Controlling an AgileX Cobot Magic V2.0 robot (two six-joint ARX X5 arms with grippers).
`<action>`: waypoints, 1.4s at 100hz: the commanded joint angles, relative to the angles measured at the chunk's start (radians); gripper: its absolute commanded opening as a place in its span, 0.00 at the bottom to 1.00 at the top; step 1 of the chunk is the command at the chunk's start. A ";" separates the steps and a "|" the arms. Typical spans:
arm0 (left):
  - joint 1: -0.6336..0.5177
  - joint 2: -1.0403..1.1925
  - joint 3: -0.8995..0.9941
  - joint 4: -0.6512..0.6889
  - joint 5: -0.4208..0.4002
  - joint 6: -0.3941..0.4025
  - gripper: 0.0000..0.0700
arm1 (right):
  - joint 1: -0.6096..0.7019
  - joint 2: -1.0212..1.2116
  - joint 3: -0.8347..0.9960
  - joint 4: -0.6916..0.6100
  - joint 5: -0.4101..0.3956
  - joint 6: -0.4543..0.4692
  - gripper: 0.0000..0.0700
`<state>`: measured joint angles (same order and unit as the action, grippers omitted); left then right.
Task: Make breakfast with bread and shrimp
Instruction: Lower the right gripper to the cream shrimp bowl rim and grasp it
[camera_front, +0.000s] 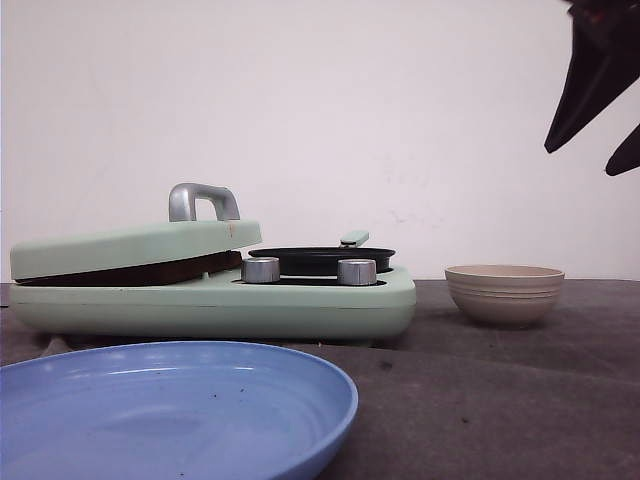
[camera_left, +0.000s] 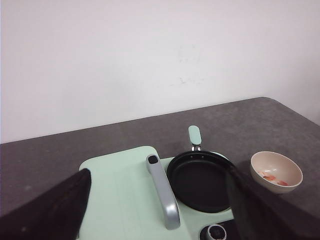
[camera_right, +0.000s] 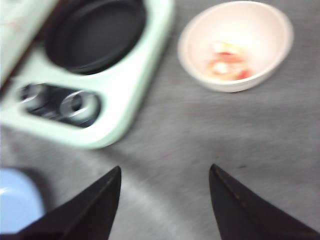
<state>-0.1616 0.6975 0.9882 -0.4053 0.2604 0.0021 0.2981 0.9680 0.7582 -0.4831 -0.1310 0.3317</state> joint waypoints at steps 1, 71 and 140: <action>0.000 -0.046 -0.030 0.023 -0.004 0.011 0.65 | -0.030 0.077 0.070 -0.021 -0.009 -0.056 0.50; 0.000 -0.308 -0.146 -0.165 -0.035 -0.010 0.59 | -0.244 0.757 0.672 -0.183 -0.052 -0.235 0.50; 0.000 -0.307 -0.146 -0.197 -0.035 -0.010 0.59 | -0.276 1.067 0.731 -0.118 -0.108 -0.238 0.50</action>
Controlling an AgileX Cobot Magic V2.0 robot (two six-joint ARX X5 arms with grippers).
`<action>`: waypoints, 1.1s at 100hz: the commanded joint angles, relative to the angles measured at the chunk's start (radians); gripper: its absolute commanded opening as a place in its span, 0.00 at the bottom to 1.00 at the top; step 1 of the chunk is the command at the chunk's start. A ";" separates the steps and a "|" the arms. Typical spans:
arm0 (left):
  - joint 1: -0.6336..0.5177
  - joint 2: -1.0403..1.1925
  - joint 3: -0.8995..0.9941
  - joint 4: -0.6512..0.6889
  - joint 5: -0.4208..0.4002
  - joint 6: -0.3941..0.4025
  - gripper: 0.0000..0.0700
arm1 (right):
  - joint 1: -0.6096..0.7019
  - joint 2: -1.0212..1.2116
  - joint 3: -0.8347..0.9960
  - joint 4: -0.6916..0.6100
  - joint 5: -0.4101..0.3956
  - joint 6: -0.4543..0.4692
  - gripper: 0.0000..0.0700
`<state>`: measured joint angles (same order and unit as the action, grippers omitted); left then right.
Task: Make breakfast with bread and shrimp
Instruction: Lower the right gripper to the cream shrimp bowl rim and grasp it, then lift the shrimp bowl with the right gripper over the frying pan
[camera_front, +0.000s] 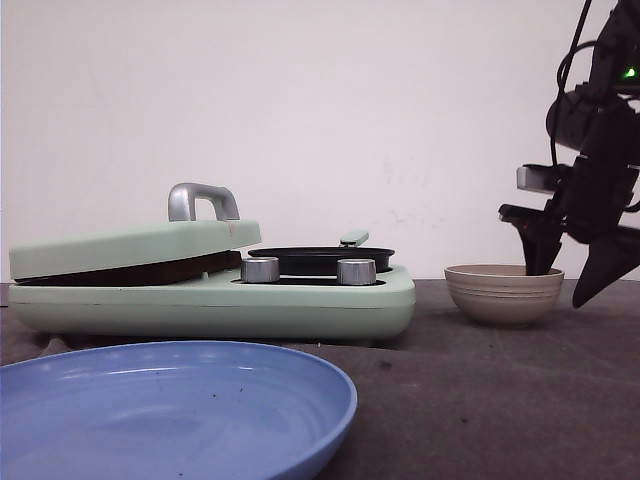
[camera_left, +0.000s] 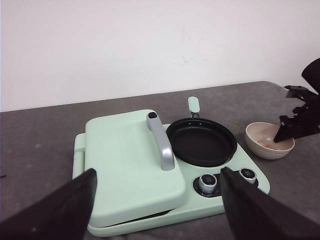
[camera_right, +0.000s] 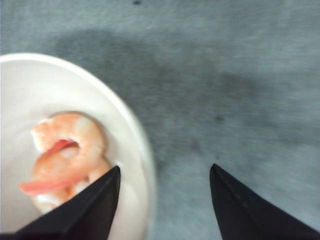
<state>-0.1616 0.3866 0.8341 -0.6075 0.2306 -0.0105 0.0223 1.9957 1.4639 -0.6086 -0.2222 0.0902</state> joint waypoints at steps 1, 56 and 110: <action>0.000 0.004 0.008 0.005 -0.006 0.002 0.59 | 0.000 0.042 0.025 0.008 -0.019 0.005 0.50; 0.000 0.004 0.008 0.002 -0.006 0.002 0.59 | 0.001 0.069 0.025 0.037 -0.037 0.011 0.24; 0.000 0.004 0.008 0.002 -0.006 0.002 0.59 | 0.001 0.046 0.025 0.032 -0.089 0.014 0.00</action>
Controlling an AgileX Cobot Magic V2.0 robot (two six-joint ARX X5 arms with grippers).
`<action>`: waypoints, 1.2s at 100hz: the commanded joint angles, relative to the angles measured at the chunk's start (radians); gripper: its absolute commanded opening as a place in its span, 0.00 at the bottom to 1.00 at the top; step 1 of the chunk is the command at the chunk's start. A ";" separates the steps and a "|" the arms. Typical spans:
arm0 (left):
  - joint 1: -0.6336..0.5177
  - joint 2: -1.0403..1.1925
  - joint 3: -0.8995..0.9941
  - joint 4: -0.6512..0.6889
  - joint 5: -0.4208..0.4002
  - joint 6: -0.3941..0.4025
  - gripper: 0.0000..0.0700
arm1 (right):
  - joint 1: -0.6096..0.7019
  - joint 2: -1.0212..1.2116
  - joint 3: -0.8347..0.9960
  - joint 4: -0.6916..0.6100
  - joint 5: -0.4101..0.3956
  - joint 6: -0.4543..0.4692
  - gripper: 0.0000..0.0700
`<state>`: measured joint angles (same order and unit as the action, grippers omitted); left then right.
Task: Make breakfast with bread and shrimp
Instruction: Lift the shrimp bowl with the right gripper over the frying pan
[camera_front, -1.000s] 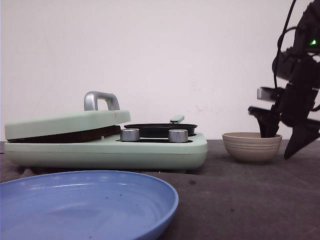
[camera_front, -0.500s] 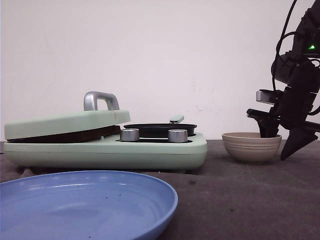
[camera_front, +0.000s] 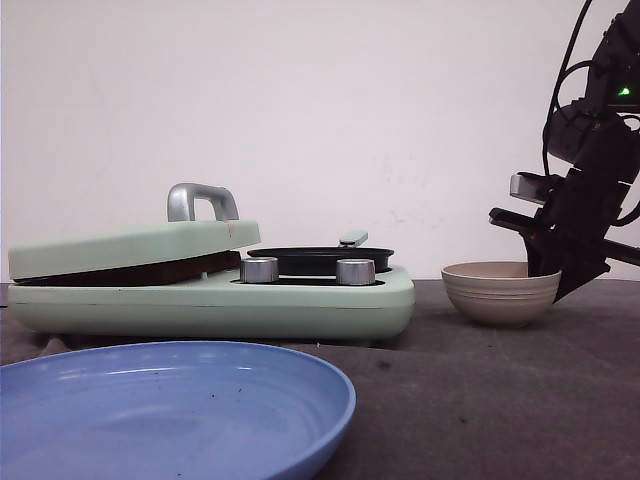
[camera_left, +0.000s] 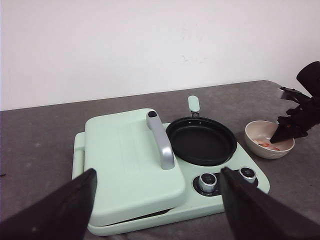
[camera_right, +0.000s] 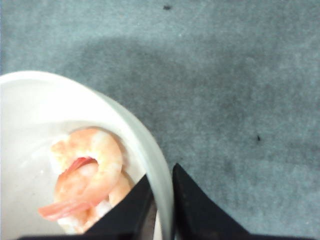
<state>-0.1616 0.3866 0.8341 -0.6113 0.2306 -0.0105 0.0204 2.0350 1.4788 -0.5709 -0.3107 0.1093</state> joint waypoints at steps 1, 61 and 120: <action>0.000 0.004 0.008 0.005 -0.006 0.002 0.59 | 0.003 0.004 0.010 -0.005 -0.002 -0.004 0.00; 0.000 0.004 0.008 0.005 -0.005 0.003 0.59 | 0.062 -0.196 0.010 0.076 -0.158 0.103 0.00; 0.000 0.004 0.008 -0.002 -0.005 0.003 0.59 | 0.410 -0.191 0.010 0.504 0.208 0.021 0.00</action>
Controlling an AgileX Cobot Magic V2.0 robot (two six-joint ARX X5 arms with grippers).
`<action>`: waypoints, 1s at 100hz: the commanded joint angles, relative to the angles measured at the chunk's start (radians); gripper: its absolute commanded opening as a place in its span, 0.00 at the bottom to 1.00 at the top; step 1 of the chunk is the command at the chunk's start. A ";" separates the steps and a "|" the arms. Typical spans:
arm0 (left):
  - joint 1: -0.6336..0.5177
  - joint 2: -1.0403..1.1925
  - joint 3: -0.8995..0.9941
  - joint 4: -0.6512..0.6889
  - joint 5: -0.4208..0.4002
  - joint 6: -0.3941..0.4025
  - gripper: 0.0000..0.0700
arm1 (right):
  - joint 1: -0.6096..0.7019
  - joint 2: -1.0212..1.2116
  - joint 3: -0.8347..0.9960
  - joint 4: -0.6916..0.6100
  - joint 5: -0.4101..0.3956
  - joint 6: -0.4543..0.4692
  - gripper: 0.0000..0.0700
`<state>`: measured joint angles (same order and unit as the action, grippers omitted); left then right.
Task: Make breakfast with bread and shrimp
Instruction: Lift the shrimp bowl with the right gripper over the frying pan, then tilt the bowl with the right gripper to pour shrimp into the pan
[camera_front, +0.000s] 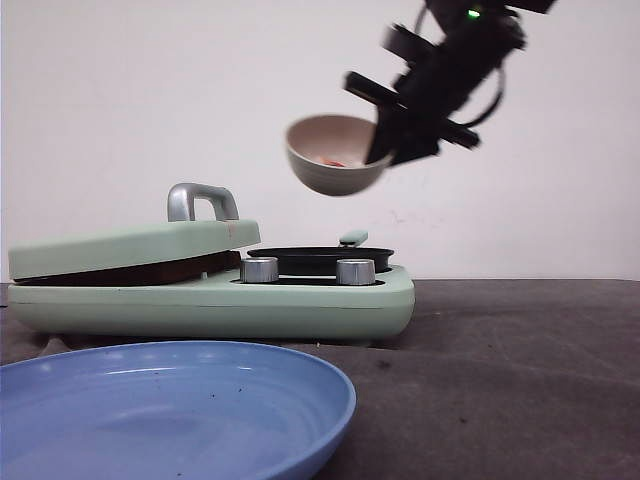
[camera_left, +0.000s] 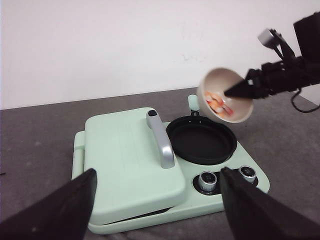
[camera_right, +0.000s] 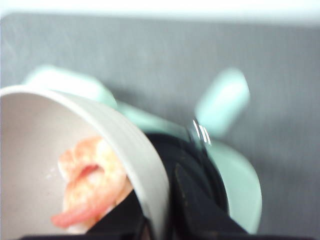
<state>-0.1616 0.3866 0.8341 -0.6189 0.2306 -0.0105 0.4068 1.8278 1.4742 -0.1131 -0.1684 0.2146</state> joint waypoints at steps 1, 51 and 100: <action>0.000 0.004 0.008 0.005 -0.005 0.003 0.59 | 0.029 0.016 0.014 0.053 0.079 -0.096 0.00; 0.000 0.004 0.008 0.005 -0.005 0.029 0.59 | 0.229 0.016 0.014 0.349 0.575 -0.938 0.00; 0.000 0.004 0.008 -0.025 -0.004 0.064 0.59 | 0.267 0.016 0.014 0.542 0.651 -1.214 0.00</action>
<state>-0.1616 0.3866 0.8341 -0.6525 0.2306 0.0368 0.6724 1.8278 1.4742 0.3969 0.4755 -0.9627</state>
